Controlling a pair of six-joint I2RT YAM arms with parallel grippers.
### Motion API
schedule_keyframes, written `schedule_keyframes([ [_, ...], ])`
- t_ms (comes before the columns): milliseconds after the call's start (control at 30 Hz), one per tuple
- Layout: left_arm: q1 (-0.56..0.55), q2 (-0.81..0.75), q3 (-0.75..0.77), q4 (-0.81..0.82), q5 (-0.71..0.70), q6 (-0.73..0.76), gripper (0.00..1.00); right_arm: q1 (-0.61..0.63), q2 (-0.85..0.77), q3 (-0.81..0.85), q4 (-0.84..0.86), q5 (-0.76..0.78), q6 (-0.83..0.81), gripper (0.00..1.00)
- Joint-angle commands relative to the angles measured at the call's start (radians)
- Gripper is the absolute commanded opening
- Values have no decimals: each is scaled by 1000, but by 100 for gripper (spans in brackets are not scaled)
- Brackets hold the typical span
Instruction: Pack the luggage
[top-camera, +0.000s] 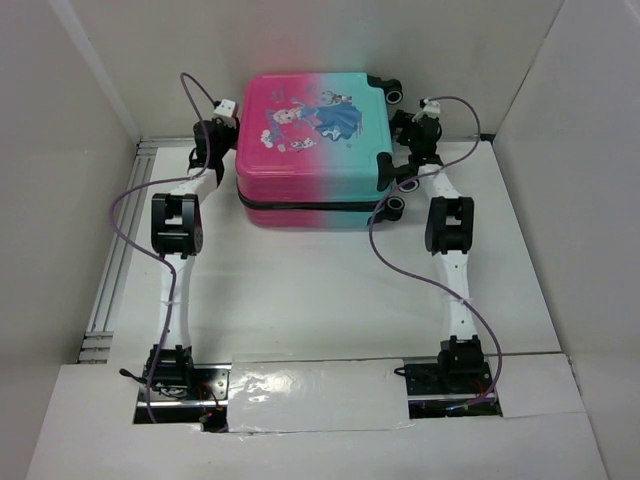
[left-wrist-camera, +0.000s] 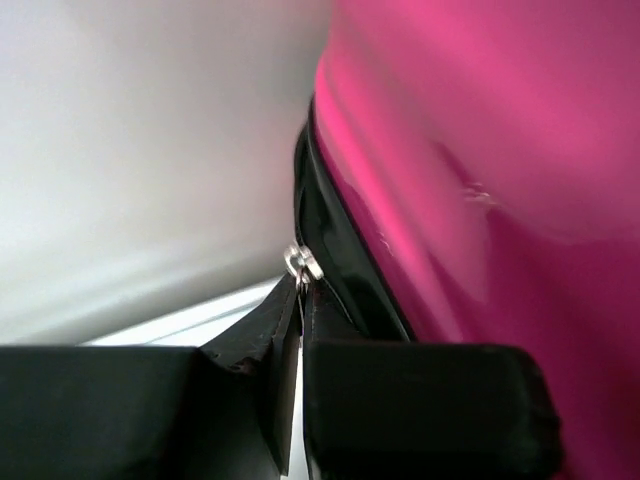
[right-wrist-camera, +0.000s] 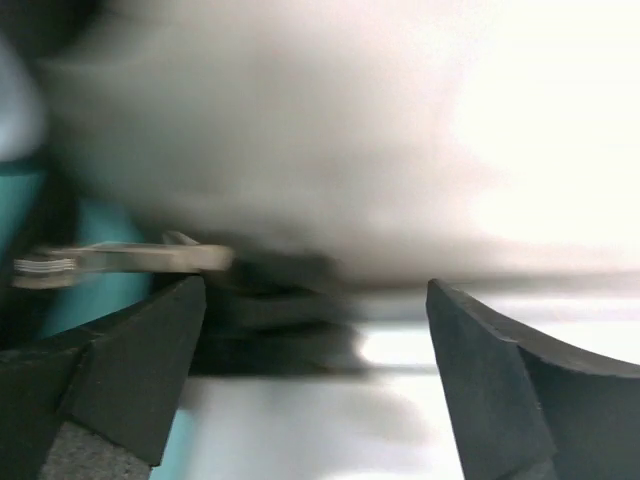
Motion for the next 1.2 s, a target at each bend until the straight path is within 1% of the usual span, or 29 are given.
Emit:
schedule_keyframes([
  [0,4,-211,-151,199,0,-5,7,-38,-184,-84,-141,118,66,100],
  [33,4,-283,-197,199,19,-19,5,-66,-231,-121,-198,130,109,100],
  [67,4,-320,-293,214,39,-28,5,-80,-278,-215,-215,130,121,100],
  [100,4,-358,-339,223,75,-28,5,-90,-377,-256,-241,130,121,100],
  [133,4,-441,-440,233,94,-37,4,-110,-428,-294,-292,130,121,100],
  [167,4,-482,-490,233,108,-37,4,-111,-476,-375,-310,156,121,100],
  [200,-8,-522,-536,245,129,-37,4,-123,-572,-405,-333,156,86,100],
  [233,-20,-562,-579,245,130,-24,4,-123,-607,-417,-359,177,68,100],
  [267,-20,-638,-657,245,130,-7,4,-123,-640,-426,-419,209,49,100],
  [333,-46,-708,-728,224,130,5,4,-123,-717,-414,-483,210,5,100],
  [367,-47,-739,-795,223,130,6,4,-123,-734,-403,-496,187,-13,100],
  [400,-71,-801,-829,223,140,6,4,-123,-771,-390,-505,187,-30,100],
  [433,-82,-831,-856,223,152,19,4,-106,-786,-389,-505,172,-53,100],
  [500,-115,-900,-939,147,133,33,4,-81,-809,-353,-528,133,-76,100],
  [533,-155,-977,-979,138,122,65,4,-71,-820,-342,-528,122,-89,100],
  [567,-180,-1018,-1063,121,102,81,4,-49,-834,-331,-539,78,-89,100],
  [633,-241,-1096,-1146,121,65,81,4,-22,-834,-295,-548,12,-132,100],
  [667,-257,-1172,-1188,121,65,66,4,10,-834,-273,-574,-22,-145,100],
  [700,-270,-1211,-1269,121,65,47,4,32,-823,-229,-591,-77,-155,100],
  [733,-299,-1249,-1312,121,65,29,4,56,-808,-212,-602,-92,-175,100],
  [767,-315,-1324,-1396,137,65,1,4,110,-799,-199,-613,-102,-184,100],
  [833,-368,-1391,-1461,138,27,-8,4,165,-776,-186,-613,-102,-213,100],
  [867,-382,-1417,-1501,138,27,-20,4,222,-762,-176,-613,-102,-224,100],
  [900,-398,-1461,-1512,115,18,-20,4,247,-751,-176,-613,-102,-224,100],
  [1067,-514,-1564,-1558,-34,37,-31,4,397,-684,-135,-668,-91,-339,100],
  [1100,-527,-1581,-1590,-34,37,-31,4,437,-684,-135,-668,-91,-354,100],
  [1167,-551,-1632,-1633,-34,5,-60,4,471,-684,-168,-668,-120,-395,100],
])
